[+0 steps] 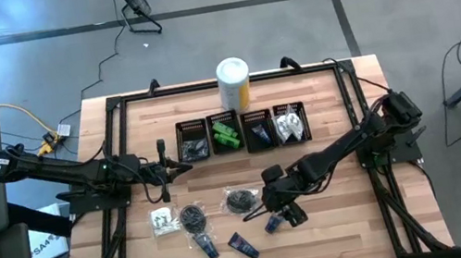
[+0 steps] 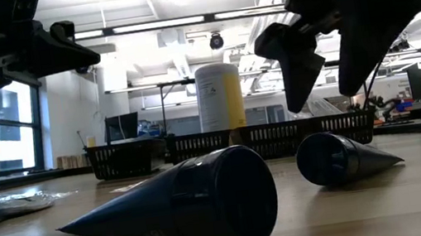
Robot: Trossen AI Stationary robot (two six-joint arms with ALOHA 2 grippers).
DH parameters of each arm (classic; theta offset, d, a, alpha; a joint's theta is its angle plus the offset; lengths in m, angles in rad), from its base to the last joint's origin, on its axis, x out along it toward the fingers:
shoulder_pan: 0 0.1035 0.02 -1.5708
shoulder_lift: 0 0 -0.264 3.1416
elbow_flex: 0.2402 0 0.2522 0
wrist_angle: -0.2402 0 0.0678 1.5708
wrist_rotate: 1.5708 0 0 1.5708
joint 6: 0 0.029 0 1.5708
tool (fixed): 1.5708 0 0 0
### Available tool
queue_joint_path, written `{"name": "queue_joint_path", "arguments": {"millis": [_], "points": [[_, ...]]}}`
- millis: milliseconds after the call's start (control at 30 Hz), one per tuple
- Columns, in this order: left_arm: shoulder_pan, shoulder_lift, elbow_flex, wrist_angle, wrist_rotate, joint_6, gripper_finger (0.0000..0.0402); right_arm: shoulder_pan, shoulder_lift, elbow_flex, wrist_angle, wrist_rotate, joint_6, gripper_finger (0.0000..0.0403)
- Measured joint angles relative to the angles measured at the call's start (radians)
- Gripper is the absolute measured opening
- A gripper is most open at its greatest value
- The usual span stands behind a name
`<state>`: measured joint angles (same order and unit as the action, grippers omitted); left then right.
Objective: Pick & Place Travel size toiletries
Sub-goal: Put the right shave cream into the middle right black bin
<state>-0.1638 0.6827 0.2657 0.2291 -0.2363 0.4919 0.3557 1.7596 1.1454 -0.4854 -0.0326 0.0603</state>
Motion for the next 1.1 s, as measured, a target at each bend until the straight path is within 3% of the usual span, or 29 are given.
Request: {"name": "queue_joint_path", "arguments": {"millis": [367, 1100], "points": [[0.000, 0.000, 0.000, 0.000, 0.000, -0.003, 0.0008, 0.078, 0.064, 0.000, 0.113, 0.031, -0.002, 0.0295], [0.000, 0.000, 0.000, -0.006, 0.000, -0.027, 0.0008, 0.080, 0.128, 0.000, 0.208, 0.030, -0.008, 0.0292]]}}
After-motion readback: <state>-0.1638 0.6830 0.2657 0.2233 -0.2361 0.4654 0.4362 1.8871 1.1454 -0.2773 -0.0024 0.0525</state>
